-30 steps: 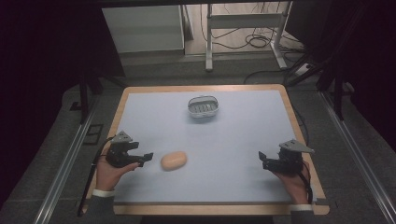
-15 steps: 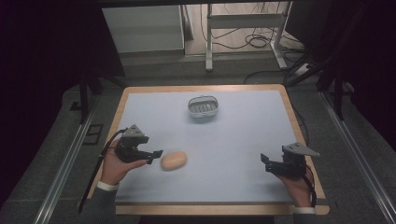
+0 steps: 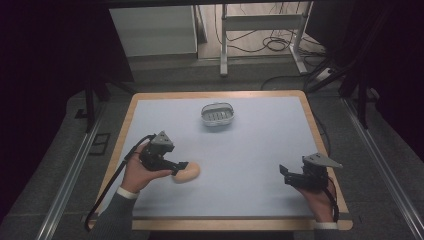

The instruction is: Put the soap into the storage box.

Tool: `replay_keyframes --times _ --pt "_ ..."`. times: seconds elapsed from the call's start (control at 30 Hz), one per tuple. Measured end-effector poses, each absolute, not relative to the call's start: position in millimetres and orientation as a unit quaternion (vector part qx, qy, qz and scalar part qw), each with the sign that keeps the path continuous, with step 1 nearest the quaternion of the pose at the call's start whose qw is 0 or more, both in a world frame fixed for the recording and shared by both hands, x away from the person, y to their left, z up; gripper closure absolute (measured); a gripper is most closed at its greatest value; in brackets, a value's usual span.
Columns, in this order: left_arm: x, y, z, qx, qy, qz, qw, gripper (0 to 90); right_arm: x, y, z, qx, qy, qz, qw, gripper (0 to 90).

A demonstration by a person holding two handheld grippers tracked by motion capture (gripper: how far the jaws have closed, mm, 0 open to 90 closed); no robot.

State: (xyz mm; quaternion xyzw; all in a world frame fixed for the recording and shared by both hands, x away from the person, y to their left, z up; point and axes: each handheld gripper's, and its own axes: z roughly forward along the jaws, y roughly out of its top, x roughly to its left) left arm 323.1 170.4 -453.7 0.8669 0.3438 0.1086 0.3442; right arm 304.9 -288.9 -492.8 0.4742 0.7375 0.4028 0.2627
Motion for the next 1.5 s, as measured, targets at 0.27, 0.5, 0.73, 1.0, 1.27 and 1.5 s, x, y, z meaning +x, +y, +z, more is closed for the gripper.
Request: replay_keyframes --times 0.27,0.5,0.73,1.0,1.27,1.5 --pt "332 160 -467 0.873 0.347 0.094 0.331 19.1 305 -285 -494 0.471 0.741 0.402 0.259 11.8" --pt "338 149 -484 0.885 0.341 0.084 0.305 19.0 305 -284 -495 0.471 0.743 0.401 0.256 12.4" --pt "341 142 -496 0.894 0.335 0.079 0.286 18.1 306 -284 -496 0.471 0.743 0.4 0.256 12.6" --pt "341 139 -506 0.904 0.328 0.069 0.267 18.1 305 -284 -496 0.47 0.741 0.402 0.261 12.6" --pt "343 142 -515 0.904 0.334 0.062 0.258 18.9 306 -286 -496 0.471 0.742 0.4 0.261 12.6" --pt "342 142 -520 0.906 0.336 0.064 0.251 23.9 305 -287 -494 0.472 0.74 0.399 0.266 12.6"
